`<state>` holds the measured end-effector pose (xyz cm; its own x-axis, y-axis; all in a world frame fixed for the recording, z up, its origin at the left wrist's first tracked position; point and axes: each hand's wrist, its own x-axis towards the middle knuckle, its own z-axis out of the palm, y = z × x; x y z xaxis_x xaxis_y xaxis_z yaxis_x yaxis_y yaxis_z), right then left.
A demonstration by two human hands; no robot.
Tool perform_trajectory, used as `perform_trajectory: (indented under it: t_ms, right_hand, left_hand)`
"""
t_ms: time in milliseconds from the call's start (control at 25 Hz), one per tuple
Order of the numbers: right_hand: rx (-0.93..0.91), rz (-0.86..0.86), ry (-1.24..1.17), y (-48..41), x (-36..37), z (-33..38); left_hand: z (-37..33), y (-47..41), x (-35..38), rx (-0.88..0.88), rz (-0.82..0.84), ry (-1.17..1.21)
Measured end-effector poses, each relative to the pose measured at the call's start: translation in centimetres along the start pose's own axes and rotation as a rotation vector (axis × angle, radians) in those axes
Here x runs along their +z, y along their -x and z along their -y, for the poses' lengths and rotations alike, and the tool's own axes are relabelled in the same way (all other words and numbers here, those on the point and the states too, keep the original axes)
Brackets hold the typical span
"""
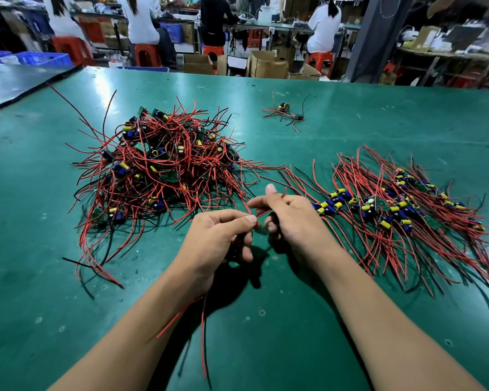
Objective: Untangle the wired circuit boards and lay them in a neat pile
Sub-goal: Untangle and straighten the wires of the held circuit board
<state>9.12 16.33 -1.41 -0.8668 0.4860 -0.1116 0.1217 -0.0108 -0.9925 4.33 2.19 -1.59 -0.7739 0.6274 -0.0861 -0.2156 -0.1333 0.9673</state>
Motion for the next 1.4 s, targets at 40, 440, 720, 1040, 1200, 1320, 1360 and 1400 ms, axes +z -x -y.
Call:
perform_trajectory:
  t_ms: [40,440,720,1040,1200,1320,1360,1400]
  right_hand:
    - [-0.006,-0.027,-0.004,-0.1,0.0,0.0]
    - [0.279,0.308,-0.914,0.2,-0.8,1.0]
    - [0.161,0.238,-0.480,0.4,0.3,0.3]
    - [0.015,0.208,-0.338,1.4,1.9,-0.2]
    - [-0.106,0.037,-0.153,0.9,1.4,-0.2]
    - [-0.160,-0.117,-0.052,0.1,0.0,-0.1]
    - [-0.155,-0.136,-0.035,0.1,-0.3,-0.2]
    - [-0.144,-0.148,-0.024,0.0,-0.3,-0.2]
  left_hand:
    - [0.0,0.0,0.0,-0.002,0.000,-0.002]
    - [-0.4,0.1,0.1,-0.015,0.053,0.024]
    - [-0.3,-0.2,-0.1,-0.025,-0.037,0.065]
    - [-0.6,-0.3,-0.3,-0.068,0.072,0.078]
    - [-0.6,-0.2,-0.5,-0.071,0.082,0.069]
    - [-0.4,-0.1,-0.3,-0.060,0.096,0.028]
    - [-0.3,-0.1,-0.2,-0.059,0.097,0.020]
    - [-0.3,-0.1,-0.1,-0.062,0.095,0.013]
